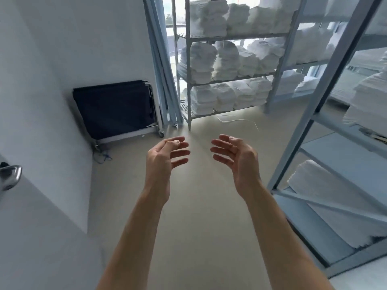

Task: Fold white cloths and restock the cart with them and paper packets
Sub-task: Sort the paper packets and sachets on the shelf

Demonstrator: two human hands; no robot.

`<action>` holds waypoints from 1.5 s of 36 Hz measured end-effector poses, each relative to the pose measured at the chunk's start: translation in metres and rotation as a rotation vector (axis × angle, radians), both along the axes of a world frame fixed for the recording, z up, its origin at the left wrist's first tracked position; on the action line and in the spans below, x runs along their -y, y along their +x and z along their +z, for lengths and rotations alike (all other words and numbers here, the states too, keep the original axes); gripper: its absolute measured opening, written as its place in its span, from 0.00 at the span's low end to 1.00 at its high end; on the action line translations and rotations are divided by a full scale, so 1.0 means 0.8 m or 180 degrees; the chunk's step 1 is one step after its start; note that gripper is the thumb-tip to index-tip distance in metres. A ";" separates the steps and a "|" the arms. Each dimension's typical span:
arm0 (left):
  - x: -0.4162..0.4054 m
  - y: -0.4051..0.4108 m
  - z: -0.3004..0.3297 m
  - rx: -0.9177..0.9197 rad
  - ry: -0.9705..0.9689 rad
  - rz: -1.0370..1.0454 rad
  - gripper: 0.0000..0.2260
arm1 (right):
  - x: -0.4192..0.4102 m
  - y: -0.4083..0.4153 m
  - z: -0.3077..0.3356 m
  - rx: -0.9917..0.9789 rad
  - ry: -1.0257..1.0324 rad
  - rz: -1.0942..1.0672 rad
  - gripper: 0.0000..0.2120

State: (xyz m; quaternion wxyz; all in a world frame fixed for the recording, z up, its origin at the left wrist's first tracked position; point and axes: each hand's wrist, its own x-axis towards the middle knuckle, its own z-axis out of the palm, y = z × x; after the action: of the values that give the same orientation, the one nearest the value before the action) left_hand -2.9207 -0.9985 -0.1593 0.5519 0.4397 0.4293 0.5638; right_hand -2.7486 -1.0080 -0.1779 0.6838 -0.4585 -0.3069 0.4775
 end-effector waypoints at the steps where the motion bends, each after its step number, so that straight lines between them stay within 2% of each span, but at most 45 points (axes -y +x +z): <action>1: -0.018 0.002 -0.001 0.0037 -0.0008 0.0028 0.12 | -0.020 0.003 -0.001 0.0010 -0.0018 0.0025 0.13; 9: -0.147 0.017 -0.022 0.0237 -0.0096 0.0186 0.11 | -0.157 0.017 -0.020 0.0131 -0.0154 0.0237 0.13; 18: -0.315 0.038 -0.063 0.0285 -0.0277 0.0101 0.12 | -0.321 0.032 -0.047 0.0253 -0.0350 0.0179 0.13; 31: -0.639 0.110 -0.066 0.0479 -0.0402 -0.0566 0.12 | -0.580 0.101 -0.050 0.0793 -0.0413 -0.0638 0.14; 38: -0.757 0.172 -0.057 0.0320 -0.0422 -0.0939 0.10 | -0.685 0.146 -0.046 0.0803 -0.0354 -0.0936 0.14; 44: -0.849 0.240 -0.065 -0.0039 -0.0448 -0.1192 0.10 | -0.782 0.196 -0.064 0.0812 -0.0299 -0.1005 0.14; 54: -1.052 0.368 -0.043 -0.0729 -0.0182 -0.1146 0.10 | -0.981 0.350 -0.065 0.0558 -0.0043 -0.1066 0.12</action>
State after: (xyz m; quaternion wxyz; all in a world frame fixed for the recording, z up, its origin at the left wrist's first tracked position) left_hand -2.6265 -0.1569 -0.1939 0.6035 0.5546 0.4196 0.3900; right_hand -2.4686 -0.2228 -0.2299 0.7212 -0.5477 -0.2815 0.3172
